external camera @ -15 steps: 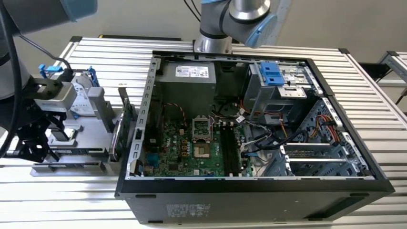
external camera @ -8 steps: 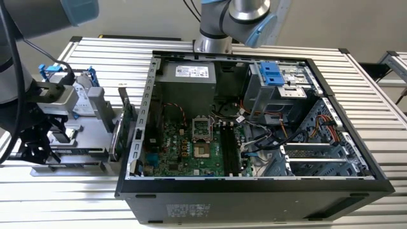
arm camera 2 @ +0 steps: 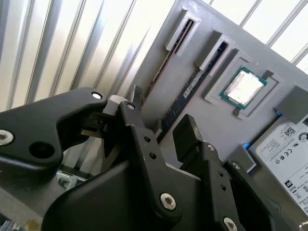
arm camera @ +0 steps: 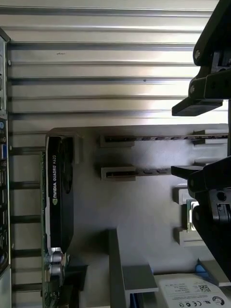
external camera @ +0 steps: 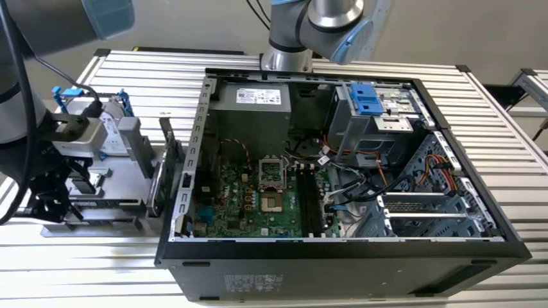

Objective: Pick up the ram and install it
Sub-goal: 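Pick up the ram and move it above insertion slot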

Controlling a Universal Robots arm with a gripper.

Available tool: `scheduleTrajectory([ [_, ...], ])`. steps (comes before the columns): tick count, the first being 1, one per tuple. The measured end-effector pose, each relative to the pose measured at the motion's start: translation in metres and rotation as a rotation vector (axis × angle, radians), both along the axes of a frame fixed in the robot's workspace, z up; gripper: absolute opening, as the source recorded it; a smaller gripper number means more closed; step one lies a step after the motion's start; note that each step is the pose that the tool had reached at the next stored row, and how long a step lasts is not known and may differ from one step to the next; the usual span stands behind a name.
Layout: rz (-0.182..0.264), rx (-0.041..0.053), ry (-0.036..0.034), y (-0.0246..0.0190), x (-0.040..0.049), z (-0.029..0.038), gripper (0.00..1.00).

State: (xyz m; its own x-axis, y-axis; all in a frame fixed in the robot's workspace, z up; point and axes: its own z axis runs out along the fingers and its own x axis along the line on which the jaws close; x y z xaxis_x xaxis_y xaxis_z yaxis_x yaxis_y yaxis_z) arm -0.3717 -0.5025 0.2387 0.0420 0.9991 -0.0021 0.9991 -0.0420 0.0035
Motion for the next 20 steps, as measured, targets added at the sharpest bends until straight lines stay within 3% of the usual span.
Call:
scheduleTrajectory([
  [20, 0.009, -0.0047, -0.0001, -0.0002, 0.0, -0.0131, 1.0],
])
